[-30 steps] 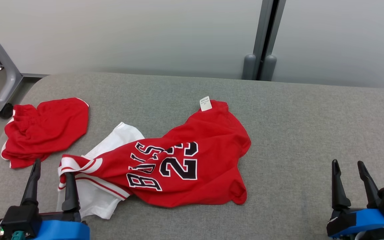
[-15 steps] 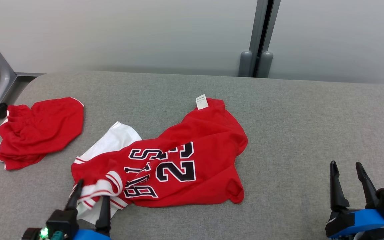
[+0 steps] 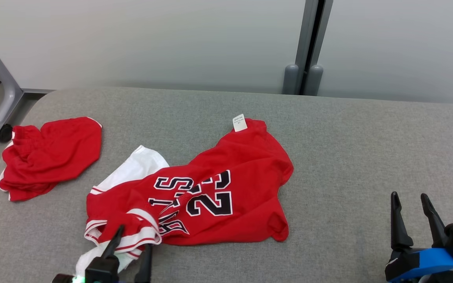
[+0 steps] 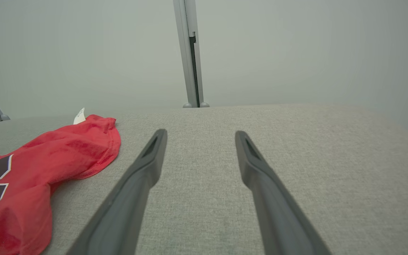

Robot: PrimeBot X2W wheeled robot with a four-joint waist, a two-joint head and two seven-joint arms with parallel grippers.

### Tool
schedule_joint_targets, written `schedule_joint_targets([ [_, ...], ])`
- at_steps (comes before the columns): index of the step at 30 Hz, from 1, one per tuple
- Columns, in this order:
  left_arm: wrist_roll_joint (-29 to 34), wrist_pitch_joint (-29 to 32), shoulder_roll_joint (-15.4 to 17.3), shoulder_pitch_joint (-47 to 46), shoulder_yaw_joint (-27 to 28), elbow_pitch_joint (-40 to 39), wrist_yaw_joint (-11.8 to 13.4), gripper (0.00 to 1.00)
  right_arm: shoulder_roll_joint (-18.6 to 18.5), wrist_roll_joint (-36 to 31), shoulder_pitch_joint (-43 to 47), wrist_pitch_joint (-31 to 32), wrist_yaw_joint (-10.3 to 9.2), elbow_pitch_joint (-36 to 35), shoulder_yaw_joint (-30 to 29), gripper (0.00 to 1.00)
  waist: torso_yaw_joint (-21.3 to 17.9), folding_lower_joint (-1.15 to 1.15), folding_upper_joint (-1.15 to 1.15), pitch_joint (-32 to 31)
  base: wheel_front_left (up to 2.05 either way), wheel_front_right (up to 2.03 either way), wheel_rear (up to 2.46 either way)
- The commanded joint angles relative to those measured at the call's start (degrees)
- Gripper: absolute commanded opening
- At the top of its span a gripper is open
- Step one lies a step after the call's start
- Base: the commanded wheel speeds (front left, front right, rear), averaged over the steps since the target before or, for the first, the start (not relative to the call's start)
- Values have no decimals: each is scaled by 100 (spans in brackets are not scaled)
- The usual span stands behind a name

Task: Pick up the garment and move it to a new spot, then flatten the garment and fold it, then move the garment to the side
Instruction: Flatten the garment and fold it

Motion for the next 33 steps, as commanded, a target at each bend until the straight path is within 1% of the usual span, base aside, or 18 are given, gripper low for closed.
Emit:
schedule_joint_targets([
  [1, 73, -39, -76, -48, -95, -101, -35, 100, -7, 39, 46, -19, 3, 19, -11, 100, -1, 0, 0, -18, 0, 0, 0],
  [5, 161, -59, -150, -101, -267, -269, -109, 100, -7, 59, 37, -19, 3, 43, 8, 100, -22, 0, 0, -49, 0, 0, 0],
  [8, 231, -58, -192, -108, -469, -369, -220, 100, -7, 73, 76, -19, 3, 43, -1, 100, -46, 0, 0, -66, 0, 0, 0],
  [13, 293, -17, -243, -42, -870, -315, -387, 100, -7, 89, 103, -19, 3, 60, -12, 100, -111, 0, 0, -92, 0, 0, 0],
  [16, 302, -18, -282, -30, -1039, -259, -420, 100, -7, 89, 122, -19, 3, 59, -8, 100, -148, 0, 0, -107, 0, 0, 0],
  [19, 246, -36, -356, -64, -1090, -305, -430, 100, -7, 94, 149, -19, 3, 62, -41, 100, -160, 0, 0, -125, 0, 0, 0],
  [25, 133, -63, -388, -192, -773, -558, -224, 100, -7, 88, 159, -19, 3, 82, -69, 100, -139, 0, 0, -172, 0, 0, 0],
  [29, 90, -64, -306, -203, -296, -975, 19, 100, -8, 92, 195, -19, 3, 84, -61, 100, -113, 0, 0, -221, 0, 0, 0],
  [33, 48, -64, -207, -213, 255, -1295, 206, 100, -7, 87, 220, -19, 3, 79, -44, 100, -95, 0, 0, -264, 0, 0, 0],
])
